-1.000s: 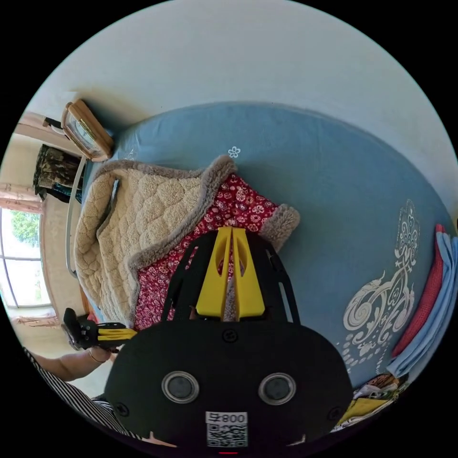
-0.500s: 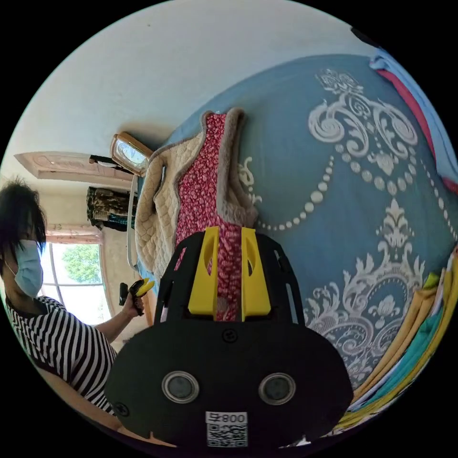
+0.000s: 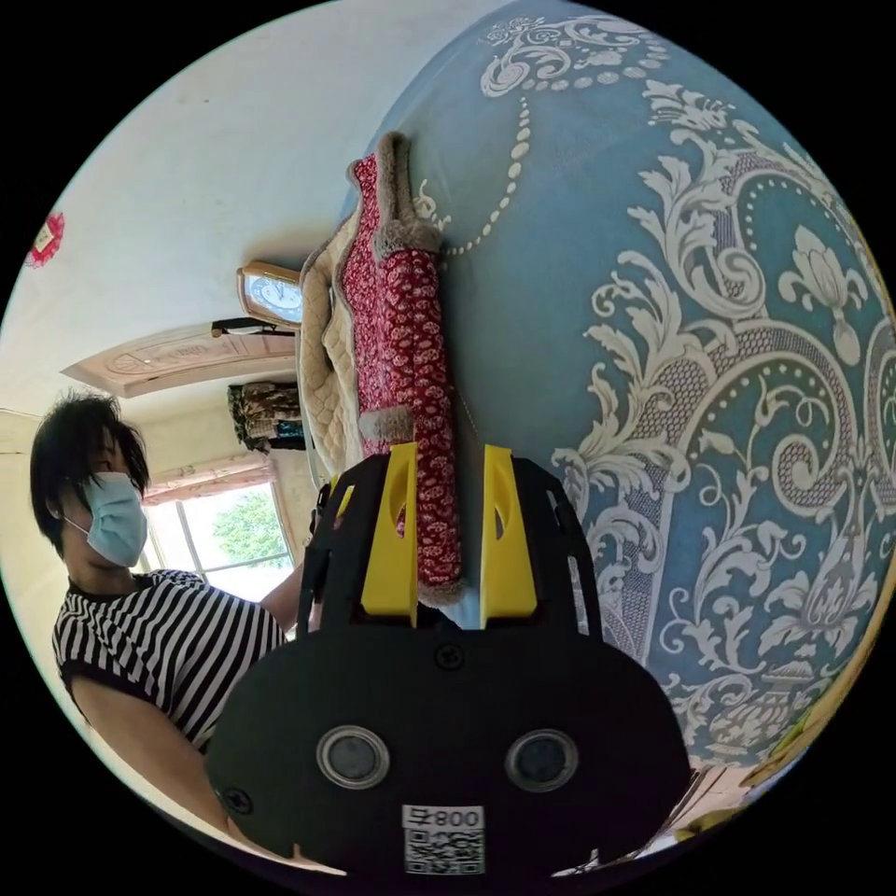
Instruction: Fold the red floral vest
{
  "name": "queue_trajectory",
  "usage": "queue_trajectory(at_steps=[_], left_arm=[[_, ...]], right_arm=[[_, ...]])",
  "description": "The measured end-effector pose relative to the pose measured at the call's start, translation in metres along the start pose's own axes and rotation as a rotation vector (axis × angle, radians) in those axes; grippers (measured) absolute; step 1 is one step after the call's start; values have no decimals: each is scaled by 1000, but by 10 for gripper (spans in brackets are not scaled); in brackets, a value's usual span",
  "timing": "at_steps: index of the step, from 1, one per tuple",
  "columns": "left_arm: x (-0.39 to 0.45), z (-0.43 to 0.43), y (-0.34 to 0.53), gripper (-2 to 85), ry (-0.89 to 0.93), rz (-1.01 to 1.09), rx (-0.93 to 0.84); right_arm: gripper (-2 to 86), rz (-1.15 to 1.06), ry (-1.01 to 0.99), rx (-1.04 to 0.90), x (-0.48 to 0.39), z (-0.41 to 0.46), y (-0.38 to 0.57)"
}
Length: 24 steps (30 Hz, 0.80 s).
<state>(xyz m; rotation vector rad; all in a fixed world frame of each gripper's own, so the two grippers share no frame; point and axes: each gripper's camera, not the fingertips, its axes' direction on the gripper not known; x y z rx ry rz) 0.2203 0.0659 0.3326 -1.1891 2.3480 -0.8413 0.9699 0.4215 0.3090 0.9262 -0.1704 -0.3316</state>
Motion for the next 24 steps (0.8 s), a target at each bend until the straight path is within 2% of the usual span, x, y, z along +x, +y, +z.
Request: queue_trajectory(at_steps=[8, 16, 24], left_arm=[[8, -47, 33, 49, 86, 48, 42], [42, -99, 71, 37, 98, 138, 34], [72, -149, 113, 32, 88, 141, 34]], right_arm=[[123, -45, -102, -36, 42, 17, 51], [136, -65, -135, -4, 65, 28, 107], [64, -29, -223, 41, 73, 53, 128]])
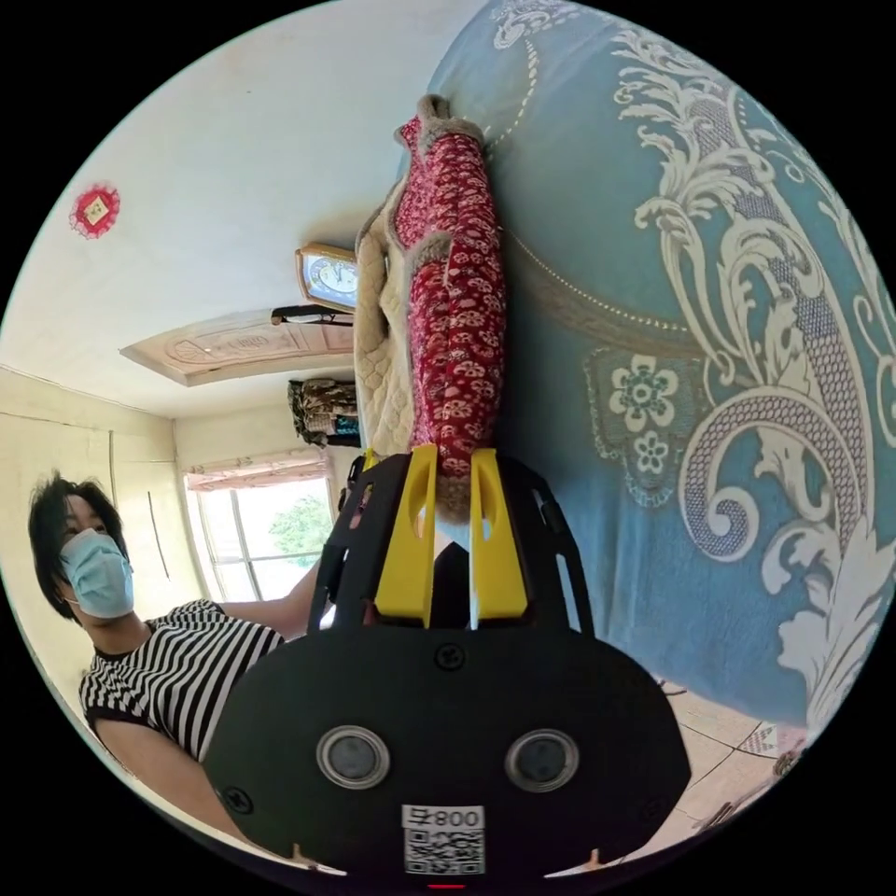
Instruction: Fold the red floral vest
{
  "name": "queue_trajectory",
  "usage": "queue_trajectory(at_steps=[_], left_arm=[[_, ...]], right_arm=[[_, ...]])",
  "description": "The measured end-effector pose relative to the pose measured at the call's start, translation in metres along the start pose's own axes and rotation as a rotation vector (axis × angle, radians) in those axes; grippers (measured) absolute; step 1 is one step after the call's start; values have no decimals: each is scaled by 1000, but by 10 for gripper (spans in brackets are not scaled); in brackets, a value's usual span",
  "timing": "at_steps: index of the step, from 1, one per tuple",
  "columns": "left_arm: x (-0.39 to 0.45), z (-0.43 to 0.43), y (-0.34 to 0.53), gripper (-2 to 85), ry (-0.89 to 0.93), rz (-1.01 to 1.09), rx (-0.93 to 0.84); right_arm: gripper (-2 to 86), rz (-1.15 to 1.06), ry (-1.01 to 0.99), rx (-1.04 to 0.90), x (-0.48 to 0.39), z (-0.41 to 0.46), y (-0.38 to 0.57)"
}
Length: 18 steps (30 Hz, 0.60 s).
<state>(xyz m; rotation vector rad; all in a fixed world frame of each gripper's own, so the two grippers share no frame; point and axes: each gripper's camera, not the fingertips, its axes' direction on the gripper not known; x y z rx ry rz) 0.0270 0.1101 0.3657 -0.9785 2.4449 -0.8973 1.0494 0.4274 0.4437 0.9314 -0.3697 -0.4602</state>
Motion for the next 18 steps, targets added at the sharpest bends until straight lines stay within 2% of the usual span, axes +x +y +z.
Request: queue_trajectory(at_steps=[9, 18], left_arm=[[59, -78, 63, 32, 80, 106, -47], [64, -169, 155, 32, 128, 100, -77]], right_arm=[[48, -108, 47, -8, -44, -11, 44], [48, -49, 29, -9, -32, -15, 127]])
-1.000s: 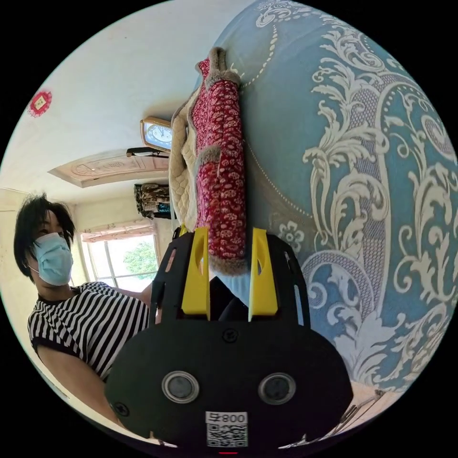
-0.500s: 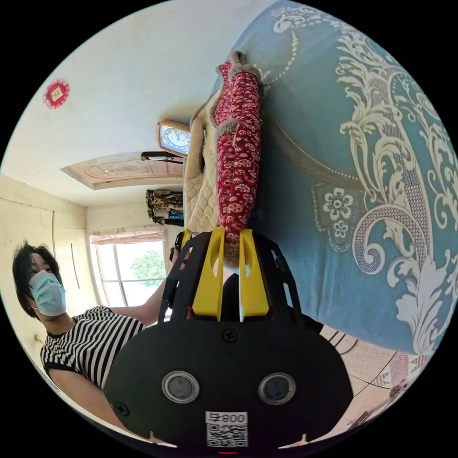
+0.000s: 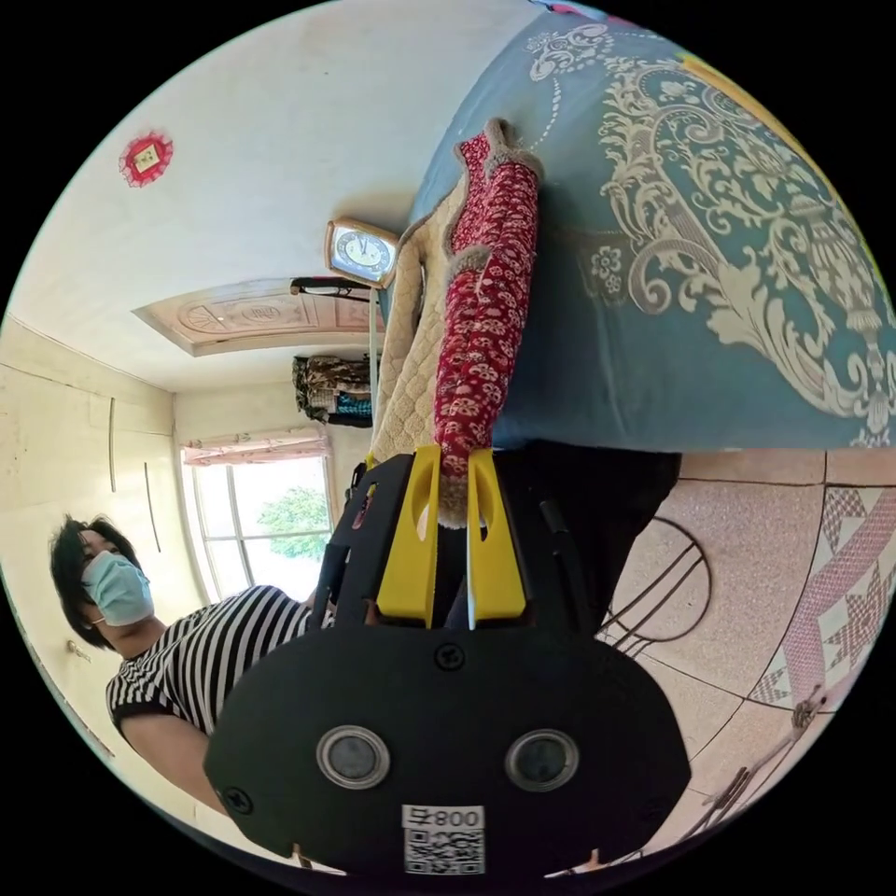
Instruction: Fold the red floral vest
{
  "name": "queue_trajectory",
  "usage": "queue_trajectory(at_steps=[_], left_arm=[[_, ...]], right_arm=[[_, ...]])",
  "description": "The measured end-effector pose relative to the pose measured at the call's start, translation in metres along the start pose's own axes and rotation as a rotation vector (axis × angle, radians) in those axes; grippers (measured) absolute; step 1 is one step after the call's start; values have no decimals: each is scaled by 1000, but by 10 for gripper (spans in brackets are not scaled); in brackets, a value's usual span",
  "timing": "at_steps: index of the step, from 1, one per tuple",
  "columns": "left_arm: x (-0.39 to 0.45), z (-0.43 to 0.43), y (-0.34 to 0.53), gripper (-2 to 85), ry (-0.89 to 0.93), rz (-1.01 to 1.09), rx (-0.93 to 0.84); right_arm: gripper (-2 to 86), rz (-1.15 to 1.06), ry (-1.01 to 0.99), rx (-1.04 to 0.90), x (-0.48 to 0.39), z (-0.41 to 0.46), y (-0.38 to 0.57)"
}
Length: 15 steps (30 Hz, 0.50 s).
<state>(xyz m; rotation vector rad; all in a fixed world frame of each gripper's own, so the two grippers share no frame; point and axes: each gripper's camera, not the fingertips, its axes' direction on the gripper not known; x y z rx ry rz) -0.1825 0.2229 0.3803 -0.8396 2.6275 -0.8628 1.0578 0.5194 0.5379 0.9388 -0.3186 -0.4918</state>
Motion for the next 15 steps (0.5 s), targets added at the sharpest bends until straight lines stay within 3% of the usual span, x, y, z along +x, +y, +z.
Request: queue_trajectory(at_steps=[10, 15], left_arm=[[-9, -46, 46, 49, -98, -73, -34], [-15, -81, 57, 79, -78, -113, 30]], right_arm=[[70, 89, 53, -11, 19, 39, 19], [69, 123, 118, 19, 15, 46, 23]])
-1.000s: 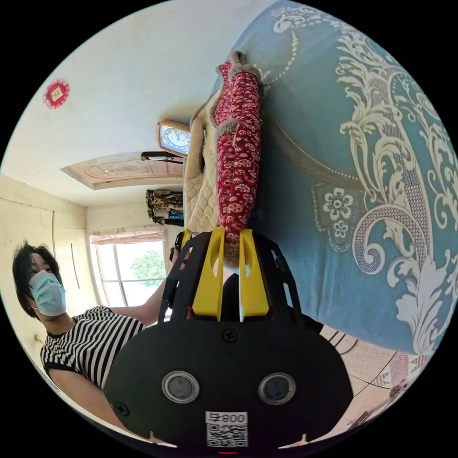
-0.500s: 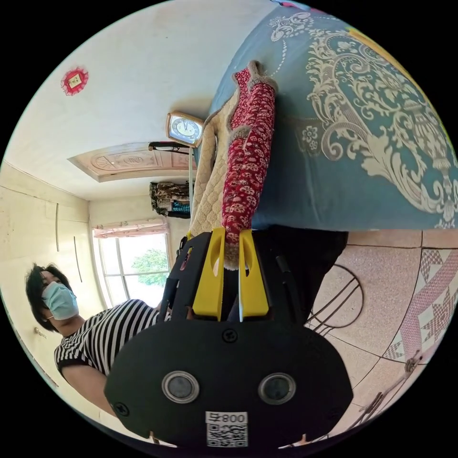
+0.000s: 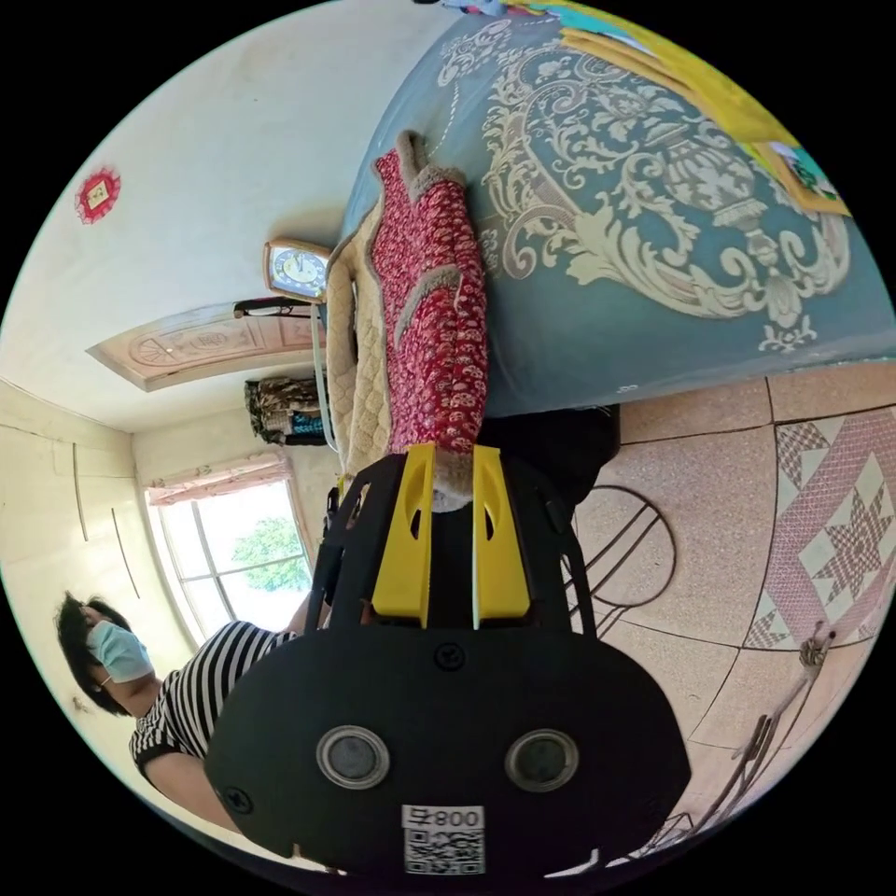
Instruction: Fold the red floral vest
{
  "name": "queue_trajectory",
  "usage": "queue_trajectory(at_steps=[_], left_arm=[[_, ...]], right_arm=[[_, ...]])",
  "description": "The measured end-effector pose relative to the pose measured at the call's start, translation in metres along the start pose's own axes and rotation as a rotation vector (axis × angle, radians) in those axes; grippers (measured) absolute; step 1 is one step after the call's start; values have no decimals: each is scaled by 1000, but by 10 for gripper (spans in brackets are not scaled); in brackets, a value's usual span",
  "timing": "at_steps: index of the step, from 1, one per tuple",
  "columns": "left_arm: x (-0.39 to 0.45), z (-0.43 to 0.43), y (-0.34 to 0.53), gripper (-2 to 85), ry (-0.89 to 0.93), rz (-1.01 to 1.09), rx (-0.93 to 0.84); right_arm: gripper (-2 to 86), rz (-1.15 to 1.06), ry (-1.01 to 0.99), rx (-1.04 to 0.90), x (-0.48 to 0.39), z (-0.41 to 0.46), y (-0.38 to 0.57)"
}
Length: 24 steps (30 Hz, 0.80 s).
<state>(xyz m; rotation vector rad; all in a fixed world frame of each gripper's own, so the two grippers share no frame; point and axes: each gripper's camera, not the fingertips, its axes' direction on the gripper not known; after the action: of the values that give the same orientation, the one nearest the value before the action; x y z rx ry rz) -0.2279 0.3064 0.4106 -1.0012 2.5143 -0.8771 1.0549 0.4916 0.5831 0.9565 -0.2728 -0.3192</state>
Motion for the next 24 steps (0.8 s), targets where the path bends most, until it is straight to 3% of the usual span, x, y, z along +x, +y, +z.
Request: queue_trajectory(at_steps=[5, 9, 20, 24], left_arm=[[-26, -61, 1, 110, 78, -116, 188], [-43, -83, -11, 117, 113, -188, 258], [-91, -91, -18, 121, 160, -419, 387], [-96, -103, -29, 124, 179, -411, 450]], right_arm=[[63, 24, 39, 152, -15, -12, 11], [59, -60, 28, 161, -53, 2, 0], [62, -389, 19, -87, -218, 157, -90], [68, -501, 15, -182, -281, 226, -129]])
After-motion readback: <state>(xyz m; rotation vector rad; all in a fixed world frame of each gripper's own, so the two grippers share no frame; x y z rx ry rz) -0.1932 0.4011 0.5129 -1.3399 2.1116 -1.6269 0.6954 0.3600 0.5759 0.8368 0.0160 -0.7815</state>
